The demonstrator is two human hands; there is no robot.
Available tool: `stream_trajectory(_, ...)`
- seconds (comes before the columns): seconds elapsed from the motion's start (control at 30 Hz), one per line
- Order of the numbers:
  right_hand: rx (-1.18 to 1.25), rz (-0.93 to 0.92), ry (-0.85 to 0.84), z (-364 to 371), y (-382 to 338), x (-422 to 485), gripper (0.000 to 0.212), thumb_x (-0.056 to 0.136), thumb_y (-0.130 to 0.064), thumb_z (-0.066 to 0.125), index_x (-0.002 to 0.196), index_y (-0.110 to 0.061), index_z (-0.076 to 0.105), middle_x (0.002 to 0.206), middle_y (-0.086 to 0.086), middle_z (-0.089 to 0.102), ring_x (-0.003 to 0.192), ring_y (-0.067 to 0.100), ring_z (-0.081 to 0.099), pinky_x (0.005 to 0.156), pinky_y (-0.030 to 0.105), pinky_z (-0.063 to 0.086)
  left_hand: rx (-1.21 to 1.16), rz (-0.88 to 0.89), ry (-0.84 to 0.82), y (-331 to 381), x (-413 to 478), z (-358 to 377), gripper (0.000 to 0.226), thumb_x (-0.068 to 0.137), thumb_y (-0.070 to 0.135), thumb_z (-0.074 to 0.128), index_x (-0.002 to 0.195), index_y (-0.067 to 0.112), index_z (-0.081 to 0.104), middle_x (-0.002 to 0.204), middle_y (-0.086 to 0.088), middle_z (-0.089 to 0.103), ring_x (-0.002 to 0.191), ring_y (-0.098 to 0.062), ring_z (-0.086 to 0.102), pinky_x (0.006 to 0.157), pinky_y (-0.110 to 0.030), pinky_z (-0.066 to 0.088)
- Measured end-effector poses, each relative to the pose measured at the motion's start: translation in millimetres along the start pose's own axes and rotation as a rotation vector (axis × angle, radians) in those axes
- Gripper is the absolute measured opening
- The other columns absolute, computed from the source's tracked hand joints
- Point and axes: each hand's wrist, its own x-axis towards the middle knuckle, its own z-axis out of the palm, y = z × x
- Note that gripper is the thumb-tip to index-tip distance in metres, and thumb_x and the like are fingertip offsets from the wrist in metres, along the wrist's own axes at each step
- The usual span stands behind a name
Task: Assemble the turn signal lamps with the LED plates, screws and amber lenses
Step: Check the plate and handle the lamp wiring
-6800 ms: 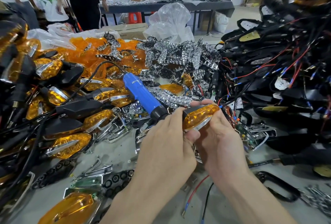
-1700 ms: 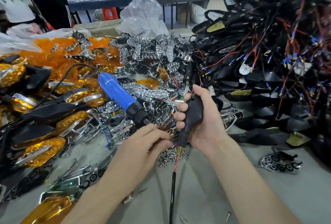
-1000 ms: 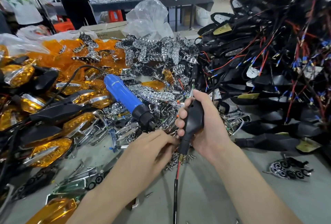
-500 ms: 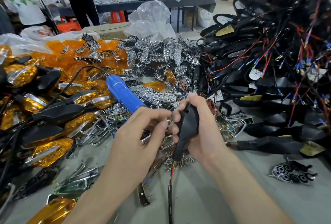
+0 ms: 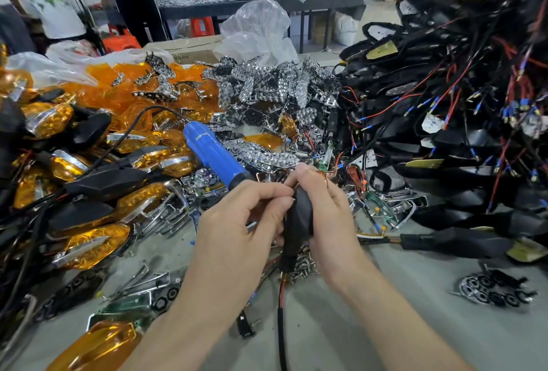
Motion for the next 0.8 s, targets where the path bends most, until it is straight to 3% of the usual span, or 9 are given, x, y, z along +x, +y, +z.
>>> stream_trajectory(0.23,-0.054,-0.018,0.038,1.0,-0.3,-3.0,0.032,0.089,-0.048,0.06,0.068,-0.024,0.063,0.049,-0.006,0.05,0.038,0.009,0.049,0.038,0.017,0.041,0.059,-0.028,-0.01,-1.6,-1.7,-0.8,0.021,0.093,0.016,0.068,0.094,0.037,0.069,0.084,0.015,0.071,0.076,-0.008,0.07,0.063,-0.01,0.052)
stream_trajectory(0.4,-0.095,-0.026,0.033,1.8,0.2,-3.8,0.037,0.078,-0.059,0.061,0.071,-0.023,0.062,0.055,0.0,0.052,0.043,0.015,0.054,0.041,0.024,0.047,0.019,-0.072,-0.059,0.5,0.3,-4.5,0.024,0.091,0.013,0.069,0.093,0.037,0.07,0.083,0.013,0.071,0.077,-0.008,0.07,0.062,-0.011,0.053)
stream_trajectory(0.53,-0.117,-0.027,0.023,3.6,-0.3,-6.4,0.037,0.077,-0.059,0.062,0.071,-0.022,0.062,0.058,-0.001,0.053,0.046,0.017,0.057,0.042,0.03,0.05,-0.008,-0.118,-0.104,1.8,4.0,-8.9,0.03,0.088,0.009,0.071,0.094,0.038,0.07,0.085,0.014,0.071,0.08,-0.007,0.069,0.073,-0.02,0.057)
stream_trajectory(0.67,-0.144,-0.016,-0.017,4.1,-3.6,-7.9,0.048,0.078,-0.059,0.061,0.075,-0.011,0.056,0.056,-0.003,0.052,0.047,0.015,0.058,0.043,0.031,0.052,-0.199,-0.232,-0.158,1.8,8.5,-14.0,0.01,0.08,0.023,0.074,0.087,0.029,0.07,0.076,0.005,0.071,0.067,-0.008,0.065,0.063,-0.017,0.053)
stream_trajectory(0.8,-0.152,-0.026,-0.073,4.7,-6.5,-9.3,0.036,0.078,-0.054,0.06,0.07,-0.019,0.059,0.055,0.002,0.055,0.045,0.017,0.057,0.043,0.028,0.051,-0.368,-0.414,-0.218,-6.1,11.1,-17.1,0.02,0.068,0.033,0.082,0.074,0.021,0.068,0.068,-0.006,0.061,0.059,-0.016,0.058,0.059,-0.025,0.05)
